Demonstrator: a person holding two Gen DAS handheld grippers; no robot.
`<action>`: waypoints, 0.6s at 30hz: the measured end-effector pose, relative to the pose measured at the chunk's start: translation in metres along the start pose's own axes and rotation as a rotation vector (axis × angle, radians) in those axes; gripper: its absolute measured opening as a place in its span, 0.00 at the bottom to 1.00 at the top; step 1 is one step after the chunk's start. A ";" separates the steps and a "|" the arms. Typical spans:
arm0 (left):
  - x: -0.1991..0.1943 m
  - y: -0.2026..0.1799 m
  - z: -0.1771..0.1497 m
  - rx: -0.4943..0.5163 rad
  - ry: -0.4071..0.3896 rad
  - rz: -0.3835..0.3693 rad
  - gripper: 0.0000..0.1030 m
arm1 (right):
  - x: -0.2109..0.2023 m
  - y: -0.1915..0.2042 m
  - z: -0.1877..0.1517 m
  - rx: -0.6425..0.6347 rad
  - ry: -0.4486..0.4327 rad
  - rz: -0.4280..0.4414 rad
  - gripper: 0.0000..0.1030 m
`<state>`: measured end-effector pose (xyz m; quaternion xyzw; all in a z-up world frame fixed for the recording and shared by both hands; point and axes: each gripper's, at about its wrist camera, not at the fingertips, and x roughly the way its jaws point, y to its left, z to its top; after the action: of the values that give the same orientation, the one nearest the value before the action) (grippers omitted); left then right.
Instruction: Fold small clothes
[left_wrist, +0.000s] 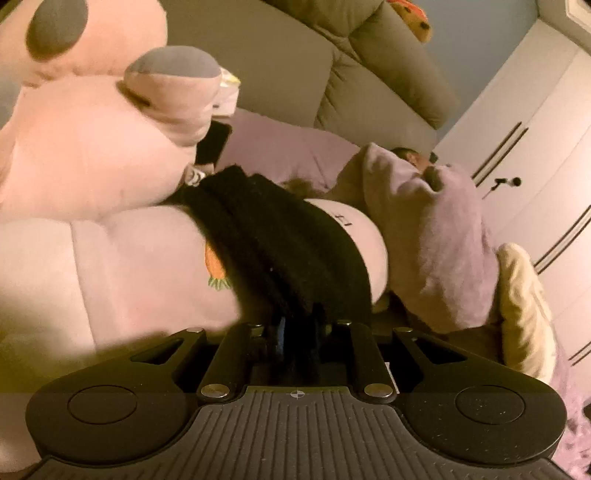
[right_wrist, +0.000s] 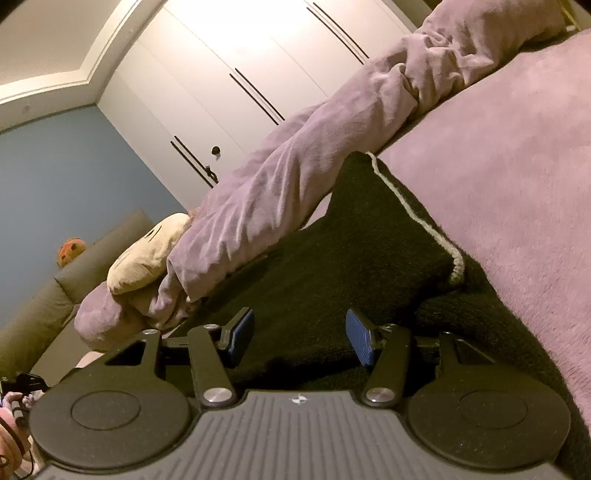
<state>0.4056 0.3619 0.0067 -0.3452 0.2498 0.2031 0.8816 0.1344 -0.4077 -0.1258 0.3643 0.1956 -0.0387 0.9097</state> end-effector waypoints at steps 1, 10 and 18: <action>0.003 0.000 0.000 -0.001 0.003 0.010 0.26 | 0.000 0.000 0.000 -0.001 0.000 -0.001 0.53; -0.030 -0.066 -0.015 0.257 -0.073 -0.008 0.13 | 0.000 -0.001 0.000 -0.001 -0.001 -0.001 0.54; -0.132 -0.197 -0.136 0.685 -0.085 -0.394 0.13 | -0.002 0.001 0.004 0.042 -0.010 0.000 0.55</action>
<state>0.3647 0.1072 0.0962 -0.0638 0.1953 -0.0509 0.9773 0.1336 -0.4093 -0.1215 0.3833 0.1901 -0.0445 0.9027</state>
